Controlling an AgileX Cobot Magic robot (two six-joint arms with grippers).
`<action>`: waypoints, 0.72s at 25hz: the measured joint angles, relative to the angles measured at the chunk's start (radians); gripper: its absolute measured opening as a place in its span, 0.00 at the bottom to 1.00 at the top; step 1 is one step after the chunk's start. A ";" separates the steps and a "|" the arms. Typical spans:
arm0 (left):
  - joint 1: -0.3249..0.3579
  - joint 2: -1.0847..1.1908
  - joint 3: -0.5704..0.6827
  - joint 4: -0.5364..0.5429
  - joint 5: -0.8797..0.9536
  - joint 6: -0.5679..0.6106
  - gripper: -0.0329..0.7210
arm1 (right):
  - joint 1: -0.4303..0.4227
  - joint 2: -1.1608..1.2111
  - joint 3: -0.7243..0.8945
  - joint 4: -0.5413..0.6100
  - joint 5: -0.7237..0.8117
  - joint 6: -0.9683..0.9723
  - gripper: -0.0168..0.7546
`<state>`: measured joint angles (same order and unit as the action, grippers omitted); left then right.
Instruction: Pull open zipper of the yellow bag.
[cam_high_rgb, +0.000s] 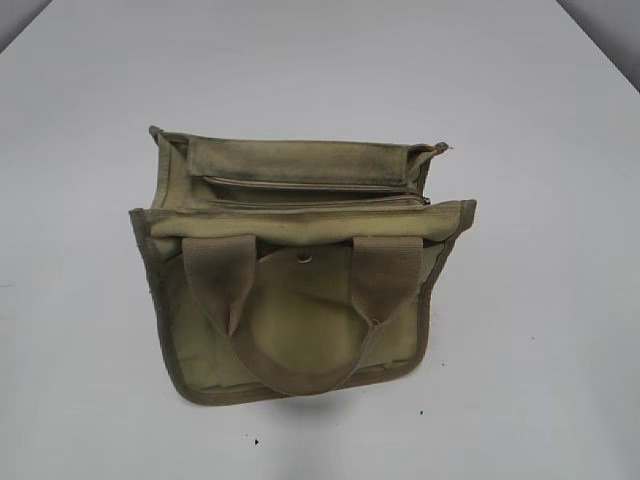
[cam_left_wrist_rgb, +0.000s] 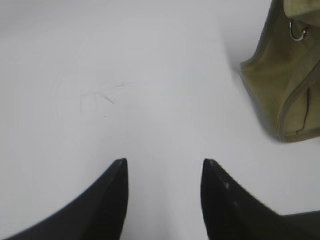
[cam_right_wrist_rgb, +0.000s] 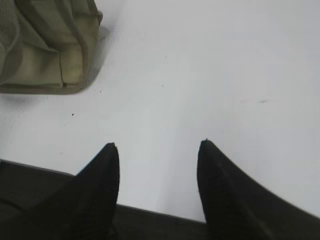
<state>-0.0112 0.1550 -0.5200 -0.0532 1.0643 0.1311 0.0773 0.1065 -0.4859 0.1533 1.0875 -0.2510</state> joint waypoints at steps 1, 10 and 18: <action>0.013 -0.013 0.000 0.000 0.000 0.000 0.54 | -0.005 -0.022 0.000 0.003 0.000 0.000 0.54; 0.023 -0.145 0.000 0.000 -0.001 0.000 0.54 | -0.006 -0.113 0.001 0.008 0.000 0.000 0.54; 0.023 -0.161 0.000 0.000 -0.001 0.000 0.54 | -0.006 -0.113 0.001 0.009 0.000 0.000 0.54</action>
<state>0.0117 -0.0059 -0.5200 -0.0532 1.0634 0.1311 0.0715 -0.0065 -0.4847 0.1628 1.0875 -0.2510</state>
